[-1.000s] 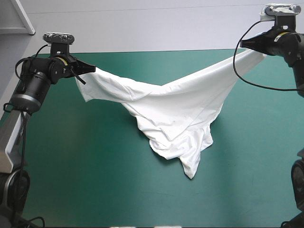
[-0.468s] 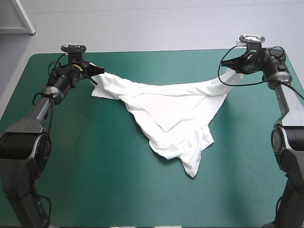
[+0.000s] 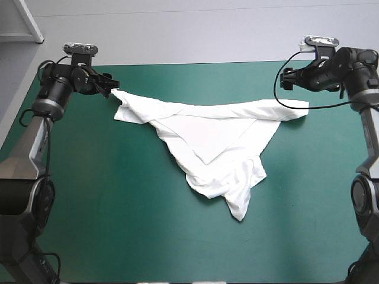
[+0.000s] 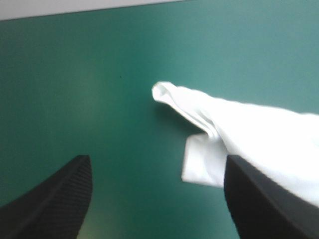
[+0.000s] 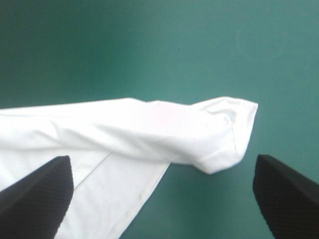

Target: Fold the cloth

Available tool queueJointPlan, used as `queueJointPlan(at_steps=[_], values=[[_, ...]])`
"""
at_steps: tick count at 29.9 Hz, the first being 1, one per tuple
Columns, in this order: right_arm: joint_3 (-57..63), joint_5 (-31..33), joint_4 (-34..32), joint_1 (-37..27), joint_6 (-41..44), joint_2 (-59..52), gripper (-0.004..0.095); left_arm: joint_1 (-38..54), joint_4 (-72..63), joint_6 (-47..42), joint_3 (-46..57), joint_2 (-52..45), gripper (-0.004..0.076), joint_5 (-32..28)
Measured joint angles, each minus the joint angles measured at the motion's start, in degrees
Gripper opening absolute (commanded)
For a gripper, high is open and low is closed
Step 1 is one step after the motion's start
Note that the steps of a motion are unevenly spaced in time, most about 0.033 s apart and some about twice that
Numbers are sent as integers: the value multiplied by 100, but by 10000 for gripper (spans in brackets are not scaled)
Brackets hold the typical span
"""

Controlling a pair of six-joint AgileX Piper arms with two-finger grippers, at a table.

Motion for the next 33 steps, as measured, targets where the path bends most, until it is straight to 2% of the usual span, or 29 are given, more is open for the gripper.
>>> queueJointPlan(at_steps=[3,6,9,15,21,28,33], values=[[0,613,12,0,82,-423,874,0,-737,454,-85,-489,545,1126],[7,1114,-6,0,143,-832,822,-8,-1749,857,-62,-954,545,1974],[7,1324,-13,0,187,-1272,778,-208,-2468,1151,172,-1483,547,2312],[7,1330,-300,0,374,-2087,763,-1387,-2618,1418,1197,-2456,547,2414],[7,1330,-595,0,452,-2408,763,-2913,-2250,1577,2327,-2838,547,2437],[7,1335,-614,0,452,-2403,759,-4394,-1364,1711,2965,-2223,547,2037],[9,1335,-614,0,452,-2403,759,-4751,-1220,1866,2985,-1455,547,1459]])
